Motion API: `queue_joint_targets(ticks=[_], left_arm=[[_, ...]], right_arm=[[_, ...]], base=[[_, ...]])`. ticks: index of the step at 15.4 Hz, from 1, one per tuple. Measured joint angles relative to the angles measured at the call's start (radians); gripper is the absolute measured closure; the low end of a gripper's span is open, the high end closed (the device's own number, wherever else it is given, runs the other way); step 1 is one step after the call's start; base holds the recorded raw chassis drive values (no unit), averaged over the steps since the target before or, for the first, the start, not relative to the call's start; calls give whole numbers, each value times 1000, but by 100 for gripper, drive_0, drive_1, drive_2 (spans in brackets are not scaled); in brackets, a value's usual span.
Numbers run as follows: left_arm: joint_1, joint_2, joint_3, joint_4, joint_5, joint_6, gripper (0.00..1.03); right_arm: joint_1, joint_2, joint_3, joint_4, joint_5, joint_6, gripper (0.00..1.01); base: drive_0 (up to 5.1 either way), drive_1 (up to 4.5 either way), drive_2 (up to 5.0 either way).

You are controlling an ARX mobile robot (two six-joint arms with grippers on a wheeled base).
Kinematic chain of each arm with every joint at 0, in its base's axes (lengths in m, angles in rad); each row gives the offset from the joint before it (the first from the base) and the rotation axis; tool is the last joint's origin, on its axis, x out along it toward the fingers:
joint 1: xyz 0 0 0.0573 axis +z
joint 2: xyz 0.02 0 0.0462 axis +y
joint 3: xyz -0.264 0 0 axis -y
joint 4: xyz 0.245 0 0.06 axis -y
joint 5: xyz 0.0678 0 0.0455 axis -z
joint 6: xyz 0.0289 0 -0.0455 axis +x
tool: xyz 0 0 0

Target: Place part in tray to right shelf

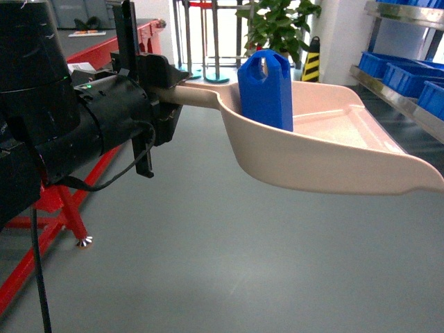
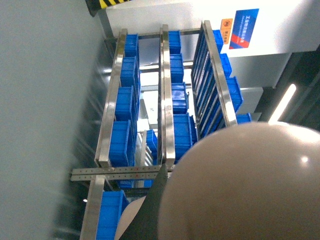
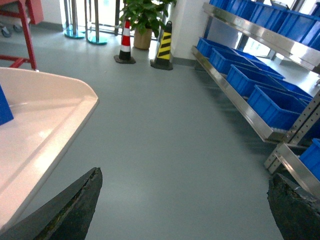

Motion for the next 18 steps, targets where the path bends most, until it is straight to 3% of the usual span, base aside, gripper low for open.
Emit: queue_joint_targets(ticks=[14,18], left_arm=[[1,0,0,0,0,0,89],[8,0,3,8,-8,0,89]], right_arm=[[0,0,0,3,-2,0,3],[1,5,0,4,-4,0,3]], base=[[-1,427,-428],[-87,-87,-87]])
